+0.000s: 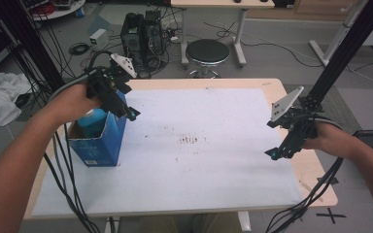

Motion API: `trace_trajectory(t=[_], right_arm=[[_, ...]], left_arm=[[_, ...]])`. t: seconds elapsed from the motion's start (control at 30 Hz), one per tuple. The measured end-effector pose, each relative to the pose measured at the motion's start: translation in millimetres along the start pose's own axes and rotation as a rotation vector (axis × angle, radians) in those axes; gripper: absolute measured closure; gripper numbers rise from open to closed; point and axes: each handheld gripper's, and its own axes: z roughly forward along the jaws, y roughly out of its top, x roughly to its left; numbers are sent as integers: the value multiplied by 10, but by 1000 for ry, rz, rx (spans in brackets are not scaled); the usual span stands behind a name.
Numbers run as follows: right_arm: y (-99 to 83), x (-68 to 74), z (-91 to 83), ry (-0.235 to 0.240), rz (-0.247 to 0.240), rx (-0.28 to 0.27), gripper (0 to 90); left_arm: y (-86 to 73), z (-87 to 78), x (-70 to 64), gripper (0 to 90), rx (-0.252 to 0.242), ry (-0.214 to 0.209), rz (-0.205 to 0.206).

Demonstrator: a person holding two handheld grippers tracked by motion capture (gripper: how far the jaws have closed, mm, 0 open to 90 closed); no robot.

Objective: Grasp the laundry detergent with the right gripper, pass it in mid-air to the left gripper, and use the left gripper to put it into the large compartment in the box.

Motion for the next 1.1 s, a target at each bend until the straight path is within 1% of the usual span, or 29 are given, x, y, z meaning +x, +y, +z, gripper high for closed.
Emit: trace_trajectory(t=[0.1, 0.13, 0.23, 0.27, 0.3, 0.37, 0.4, 0.43, 0.47, 0.5, 0.53, 0.57, 0.6, 0.63, 0.7, 0.73, 0.77, 0.87, 0.9, 0.93, 0.97, 1.03, 1.07, 1.1], right_arm=[[4, 5, -2, 0, -3, 2, 11], [5, 11, -1, -1, 1, 3, 11], [10, 17, -4, -1, 1, 3, 11], [10, 28, -7, 0, 12, 9, 11], [10, 29, -7, -1, 10, 9, 11], [10, 31, 2, 5, 9, 7, 11], [11, 33, 3, 4, 7, 10, 11], [12, 40, 11, 3, 13, 5, 11], [17, 43, 17, 3, 12, 3, 11], [21, 49, 19, -2, 12, 2, 11], [27, 51, 24, 5, 10, 3, 11], [29, 53, 29, 5, 6, -1, 11], [33, 55, 31, 6, 2, 2, 11], [36, 64, 32, 4, 7, 4, 11], [42, 65, 42, 9, 0, 1, 11], [51, 68, 36, 7, -3, 8, 11], [58, 73, 38, 7, -3, 6, 11], [89, 97, 49, 10, -4, 5, 11], [100, 100, 54, 7, -13, 3, 11], [109, 105, 60, 8, -15, 0, 11], [120, 110, 61, 6, -19, 2, 11], [139, 128, 67, 15, -13, 7, 11], [147, 131, 72, 11, -19, 5, 11], [155, 137, 78, 12, -20, 3, 11]], left_arm=[[75, 43, -66, 136, 0, -16, 26], [97, 54, -88, 136, 5, -17, 32], [152, 81, -134, 136, 24, -33, 70], [169, 95, -159, 135, 26, -34, 73], [182, 117, -194, 136, 18, -39, 70], [219, 139, -237, 136, 38, -49, 98], [234, 158, -259, 136, 36, -59, 102], [248, 178, -286, 136, 32, -61, 95], [265, 182, -291, 135, 48, -65, 120], [275, 205, -318, 135, 36, -65, 108], [285, 224, -334, 135, 29, -64, 105], [295, 234, -344, 135, 34, -69, 109], [306, 238, -340, 135, 49, -76, 134], [307, 267, -368, 135, 35, -80, 116], [322, 299, -374, 132, 57, -66, 143], [324, 326, -384, 90, 62, -61, 137], [324, 353, -394, 79, 61, -51, 130], [320, 425, -413, 79, 80, -63, 129], [316, 452, -424, 79, 75, -62, 122], [318, 461, -417, 79, 93, -64, 141], [312, 484, -428, 79, 89, -62, 136], [309, 521, -438, 79, 92, -58, 141], [314, 529, -436, 79, 107, -56, 165], [308, 555, -450, 80, 102, -55, 155]])
